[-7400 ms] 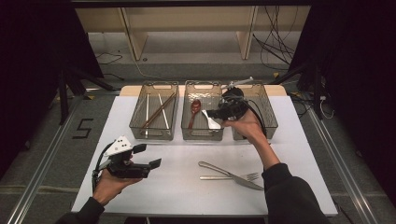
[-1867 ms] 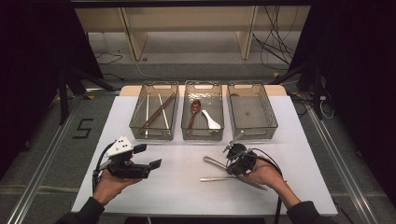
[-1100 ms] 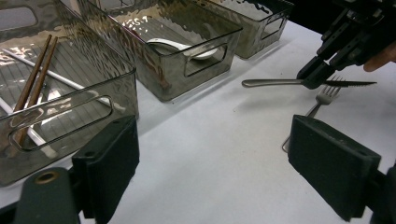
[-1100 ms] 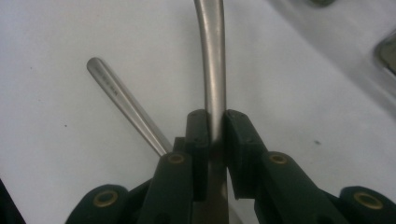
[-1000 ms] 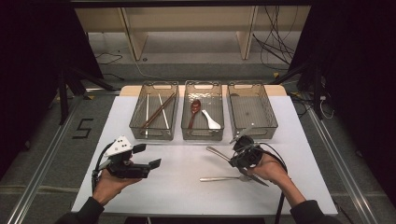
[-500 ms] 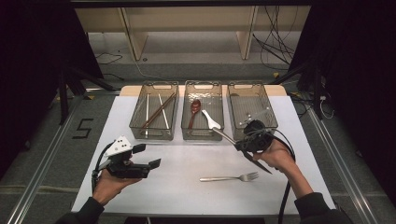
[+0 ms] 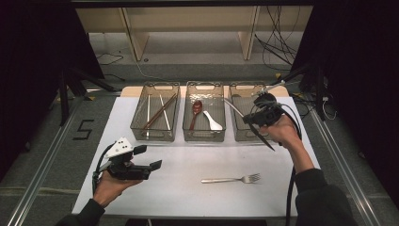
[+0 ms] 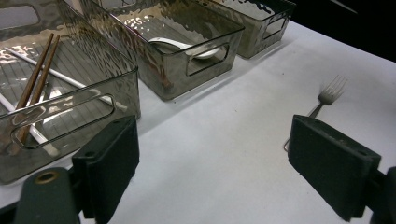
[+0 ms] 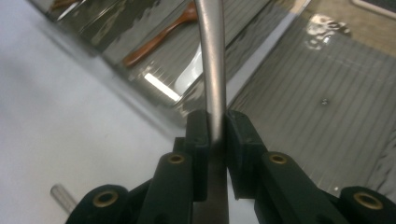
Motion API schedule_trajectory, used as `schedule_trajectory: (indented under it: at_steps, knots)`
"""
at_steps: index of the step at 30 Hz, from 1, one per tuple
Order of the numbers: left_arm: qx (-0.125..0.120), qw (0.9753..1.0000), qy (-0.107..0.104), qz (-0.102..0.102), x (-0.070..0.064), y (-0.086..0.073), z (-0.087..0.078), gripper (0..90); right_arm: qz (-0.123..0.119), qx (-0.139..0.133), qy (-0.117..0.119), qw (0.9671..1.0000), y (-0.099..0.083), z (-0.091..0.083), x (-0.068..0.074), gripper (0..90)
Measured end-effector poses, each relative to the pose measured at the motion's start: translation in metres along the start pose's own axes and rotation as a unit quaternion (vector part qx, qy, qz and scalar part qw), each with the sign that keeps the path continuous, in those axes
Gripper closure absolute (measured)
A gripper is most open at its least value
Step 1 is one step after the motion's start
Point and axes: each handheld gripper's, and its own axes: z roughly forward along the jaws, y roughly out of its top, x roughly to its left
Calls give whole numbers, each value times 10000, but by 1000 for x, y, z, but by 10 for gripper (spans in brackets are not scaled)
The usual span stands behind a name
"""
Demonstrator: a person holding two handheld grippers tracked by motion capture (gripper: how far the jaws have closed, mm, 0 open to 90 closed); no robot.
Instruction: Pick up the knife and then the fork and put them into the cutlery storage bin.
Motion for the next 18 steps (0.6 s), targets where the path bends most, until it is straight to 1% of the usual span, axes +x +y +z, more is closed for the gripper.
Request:
schedule_trajectory:
  at_steps: [5,8,10,14,18]
  knots:
    - [-21,10000,-11,-30,0,0,0,162,398,-31,-187,9990,17,3,-27,808]
    - [-3,10000,-20,0,0,0,0,162,682,-42,-235,9974,24,7,-43,808]
    - [-5,10000,-23,-5,-1,0,0,162,827,-16,-261,9962,28,10,-51,807]
    - [-12,10000,-32,-13,0,0,0,162,1071,29,-287,9938,33,17,-64,807]
    - [-8,10000,-34,4,0,0,0,162,1180,29,-352,9924,38,22,-70,807]
